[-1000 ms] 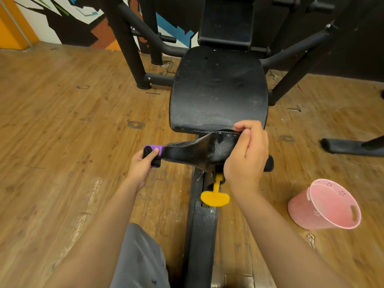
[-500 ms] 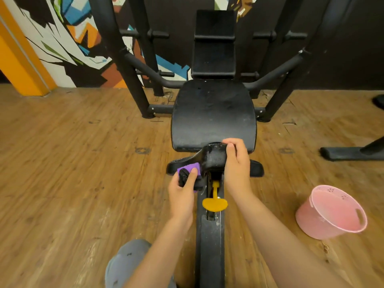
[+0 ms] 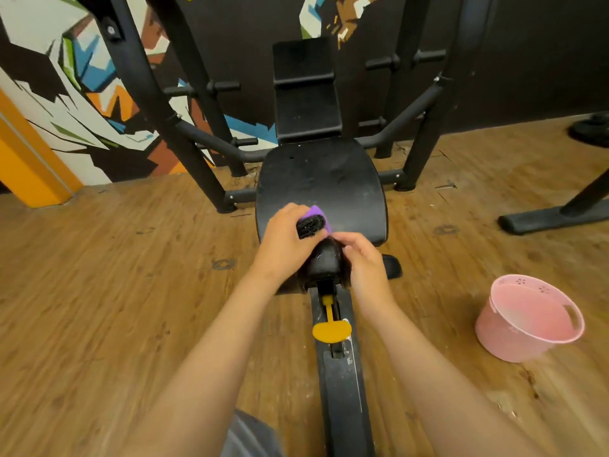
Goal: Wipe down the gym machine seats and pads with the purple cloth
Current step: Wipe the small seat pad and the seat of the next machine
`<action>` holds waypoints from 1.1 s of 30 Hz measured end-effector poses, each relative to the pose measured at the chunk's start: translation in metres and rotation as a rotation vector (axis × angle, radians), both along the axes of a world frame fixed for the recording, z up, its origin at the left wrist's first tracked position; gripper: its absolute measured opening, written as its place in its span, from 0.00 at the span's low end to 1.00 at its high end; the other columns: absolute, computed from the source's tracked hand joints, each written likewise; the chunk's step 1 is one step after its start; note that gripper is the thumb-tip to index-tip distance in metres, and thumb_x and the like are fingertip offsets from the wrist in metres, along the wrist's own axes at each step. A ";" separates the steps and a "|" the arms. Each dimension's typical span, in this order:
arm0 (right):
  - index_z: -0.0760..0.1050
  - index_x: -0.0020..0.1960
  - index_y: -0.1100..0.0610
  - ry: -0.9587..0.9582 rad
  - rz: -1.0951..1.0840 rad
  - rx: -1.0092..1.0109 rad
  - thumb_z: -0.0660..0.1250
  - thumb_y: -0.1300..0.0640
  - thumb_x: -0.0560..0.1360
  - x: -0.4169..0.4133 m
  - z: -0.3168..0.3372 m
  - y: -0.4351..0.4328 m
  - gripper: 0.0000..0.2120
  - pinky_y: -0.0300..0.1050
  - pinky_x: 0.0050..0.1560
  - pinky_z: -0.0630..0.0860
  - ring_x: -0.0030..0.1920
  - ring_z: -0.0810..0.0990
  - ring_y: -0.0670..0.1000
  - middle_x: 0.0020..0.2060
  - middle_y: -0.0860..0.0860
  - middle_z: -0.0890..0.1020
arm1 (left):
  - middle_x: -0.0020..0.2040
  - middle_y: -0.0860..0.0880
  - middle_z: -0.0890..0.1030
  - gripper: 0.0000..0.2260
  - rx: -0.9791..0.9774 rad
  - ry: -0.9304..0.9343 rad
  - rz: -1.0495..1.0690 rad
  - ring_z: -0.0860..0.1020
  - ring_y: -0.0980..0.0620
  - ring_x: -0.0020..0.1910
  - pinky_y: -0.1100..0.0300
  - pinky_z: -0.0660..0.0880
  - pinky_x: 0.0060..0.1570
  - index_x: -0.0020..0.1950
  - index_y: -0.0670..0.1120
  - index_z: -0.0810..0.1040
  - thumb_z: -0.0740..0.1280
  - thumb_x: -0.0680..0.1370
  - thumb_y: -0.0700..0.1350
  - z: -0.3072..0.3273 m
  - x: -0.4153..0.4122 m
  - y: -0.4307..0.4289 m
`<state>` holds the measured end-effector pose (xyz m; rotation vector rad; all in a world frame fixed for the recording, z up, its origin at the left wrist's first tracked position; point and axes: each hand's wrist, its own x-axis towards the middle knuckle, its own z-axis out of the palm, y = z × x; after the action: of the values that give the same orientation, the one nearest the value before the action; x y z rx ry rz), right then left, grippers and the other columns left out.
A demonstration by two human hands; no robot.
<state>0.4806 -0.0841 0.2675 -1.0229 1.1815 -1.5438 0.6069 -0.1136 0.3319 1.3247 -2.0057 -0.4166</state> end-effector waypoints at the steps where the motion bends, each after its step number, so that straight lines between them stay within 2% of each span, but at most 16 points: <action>1: 0.78 0.48 0.52 0.008 0.007 0.001 0.53 0.69 0.78 -0.001 0.001 0.000 0.18 0.42 0.52 0.76 0.54 0.79 0.53 0.51 0.55 0.81 | 0.43 0.50 0.75 0.06 0.021 -0.008 0.011 0.74 0.52 0.44 0.62 0.65 0.41 0.45 0.46 0.78 0.72 0.74 0.46 0.003 0.001 -0.003; 4: 0.78 0.50 0.54 0.016 0.038 -0.001 0.54 0.70 0.78 -0.003 0.002 0.002 0.17 0.36 0.49 0.76 0.53 0.79 0.49 0.51 0.54 0.82 | 0.44 0.51 0.77 0.05 0.040 -0.033 -0.095 0.75 0.53 0.46 0.60 0.70 0.45 0.46 0.47 0.80 0.73 0.73 0.45 0.003 0.006 0.010; 7: 0.79 0.54 0.58 0.019 0.059 0.004 0.55 0.70 0.77 -0.007 0.004 0.004 0.17 0.32 0.48 0.75 0.53 0.80 0.48 0.53 0.54 0.82 | 0.43 0.53 0.78 0.05 -0.006 -0.087 -0.208 0.74 0.56 0.46 0.63 0.71 0.46 0.45 0.50 0.81 0.75 0.71 0.45 -0.005 0.005 0.034; 11: 0.78 0.58 0.58 0.013 0.076 0.031 0.56 0.68 0.79 -0.014 0.010 0.013 0.15 0.30 0.49 0.75 0.55 0.79 0.45 0.55 0.51 0.81 | 0.40 0.53 0.76 0.05 -0.101 -0.094 -0.051 0.73 0.55 0.43 0.67 0.66 0.40 0.44 0.48 0.80 0.74 0.72 0.47 -0.001 -0.008 0.025; 14: 0.78 0.57 0.55 0.105 -0.086 0.028 0.63 0.60 0.79 -0.017 0.017 0.031 0.09 0.25 0.47 0.72 0.52 0.77 0.38 0.52 0.47 0.81 | 0.41 0.54 0.77 0.08 -0.087 -0.028 0.037 0.74 0.54 0.43 0.66 0.68 0.39 0.46 0.50 0.76 0.74 0.72 0.46 0.000 -0.018 0.026; 16: 0.79 0.53 0.56 0.079 -0.120 -0.018 0.67 0.56 0.77 -0.012 0.026 0.042 0.07 0.29 0.46 0.74 0.48 0.79 0.40 0.48 0.48 0.82 | 0.41 0.53 0.76 0.11 -0.067 0.044 0.100 0.74 0.54 0.41 0.67 0.66 0.35 0.45 0.50 0.71 0.73 0.72 0.44 -0.002 -0.024 0.034; 18: 0.80 0.51 0.55 0.069 -0.112 -0.039 0.70 0.51 0.74 -0.004 0.034 0.048 0.09 0.33 0.46 0.76 0.47 0.80 0.43 0.46 0.50 0.82 | 0.39 0.51 0.75 0.11 -0.051 0.102 0.132 0.74 0.51 0.39 0.67 0.64 0.33 0.43 0.49 0.69 0.71 0.72 0.41 -0.004 -0.028 0.043; 21: 0.80 0.53 0.50 0.087 -0.110 -0.011 0.71 0.39 0.67 0.002 0.039 0.044 0.20 0.38 0.48 0.78 0.48 0.80 0.43 0.48 0.48 0.81 | 0.43 0.54 0.78 0.09 -0.020 0.137 0.045 0.77 0.52 0.45 0.61 0.74 0.40 0.49 0.50 0.75 0.71 0.72 0.42 -0.005 -0.022 0.052; 23: 0.78 0.54 0.48 0.148 -0.096 0.017 0.69 0.35 0.65 0.004 0.039 0.040 0.23 0.45 0.50 0.79 0.50 0.80 0.44 0.49 0.47 0.80 | 0.49 0.57 0.79 0.15 0.000 0.126 -0.063 0.77 0.56 0.50 0.61 0.76 0.48 0.56 0.52 0.77 0.71 0.72 0.41 -0.008 -0.015 0.059; 25: 0.76 0.52 0.49 0.204 -0.107 0.043 0.72 0.40 0.67 0.002 0.040 0.035 0.18 0.49 0.49 0.80 0.48 0.80 0.46 0.47 0.47 0.80 | 0.53 0.60 0.78 0.14 -0.045 0.126 -0.108 0.75 0.58 0.56 0.69 0.71 0.54 0.59 0.53 0.77 0.70 0.73 0.44 -0.015 -0.007 0.064; 28: 0.75 0.50 0.52 0.264 -0.136 0.061 0.71 0.56 0.73 -0.010 0.040 0.023 0.08 0.49 0.46 0.81 0.44 0.79 0.48 0.42 0.45 0.79 | 0.58 0.57 0.76 0.12 -0.058 0.279 0.079 0.71 0.61 0.60 0.73 0.66 0.57 0.61 0.52 0.75 0.65 0.78 0.45 -0.037 -0.001 0.061; 30: 0.76 0.53 0.55 0.299 -0.180 0.101 0.70 0.59 0.74 -0.023 0.037 0.012 0.08 0.48 0.47 0.81 0.45 0.79 0.49 0.42 0.46 0.79 | 0.60 0.54 0.74 0.12 0.042 0.405 0.220 0.70 0.61 0.61 0.69 0.68 0.61 0.63 0.52 0.71 0.63 0.80 0.45 -0.054 -0.009 0.055; 33: 0.76 0.51 0.54 0.383 -0.164 0.082 0.71 0.58 0.74 -0.026 0.033 0.011 0.07 0.45 0.45 0.81 0.44 0.79 0.48 0.41 0.45 0.79 | 0.62 0.51 0.72 0.14 0.074 0.512 0.340 0.70 0.57 0.62 0.54 0.71 0.64 0.68 0.48 0.68 0.55 0.83 0.48 -0.072 -0.034 0.052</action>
<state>0.4546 -0.0729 0.3005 -1.2267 1.6139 -1.4467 0.5732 -0.0620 0.2601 1.4016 -1.3306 -0.6011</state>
